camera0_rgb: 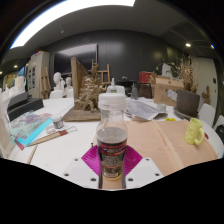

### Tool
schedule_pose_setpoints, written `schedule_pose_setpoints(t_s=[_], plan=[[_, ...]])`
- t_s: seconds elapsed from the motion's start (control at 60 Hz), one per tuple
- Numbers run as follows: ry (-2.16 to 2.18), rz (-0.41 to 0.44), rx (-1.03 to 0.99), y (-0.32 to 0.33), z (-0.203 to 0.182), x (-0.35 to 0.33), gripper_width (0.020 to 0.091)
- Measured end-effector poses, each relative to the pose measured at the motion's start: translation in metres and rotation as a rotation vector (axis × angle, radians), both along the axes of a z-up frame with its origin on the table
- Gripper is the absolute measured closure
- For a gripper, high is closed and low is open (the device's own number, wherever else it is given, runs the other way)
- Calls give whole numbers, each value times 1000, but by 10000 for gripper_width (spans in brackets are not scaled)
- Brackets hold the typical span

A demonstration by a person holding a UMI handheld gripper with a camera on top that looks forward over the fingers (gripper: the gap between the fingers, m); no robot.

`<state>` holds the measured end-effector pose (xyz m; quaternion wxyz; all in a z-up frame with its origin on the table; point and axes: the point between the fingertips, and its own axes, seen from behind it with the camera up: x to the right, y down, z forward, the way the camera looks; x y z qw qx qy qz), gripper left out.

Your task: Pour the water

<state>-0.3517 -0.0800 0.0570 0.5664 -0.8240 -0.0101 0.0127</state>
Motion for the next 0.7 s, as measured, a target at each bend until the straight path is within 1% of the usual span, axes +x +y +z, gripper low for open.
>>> schedule_pose_setpoints(t_s=[0.1, 0.183, 0.267, 0.4, 0.5, 0.583, 0.7], plan=[[3, 4, 15, 1, 18, 5, 851], [47, -6, 46, 6, 44, 15, 852], [155, -24, 85, 14, 78, 33, 851], [395, -54, 164, 30, 142, 77, 854], [642, -86, 199, 42, 175, 119, 854], [882, -123, 199, 54, 188, 151, 856], [1203, -179, 165, 73, 182, 198, 854]])
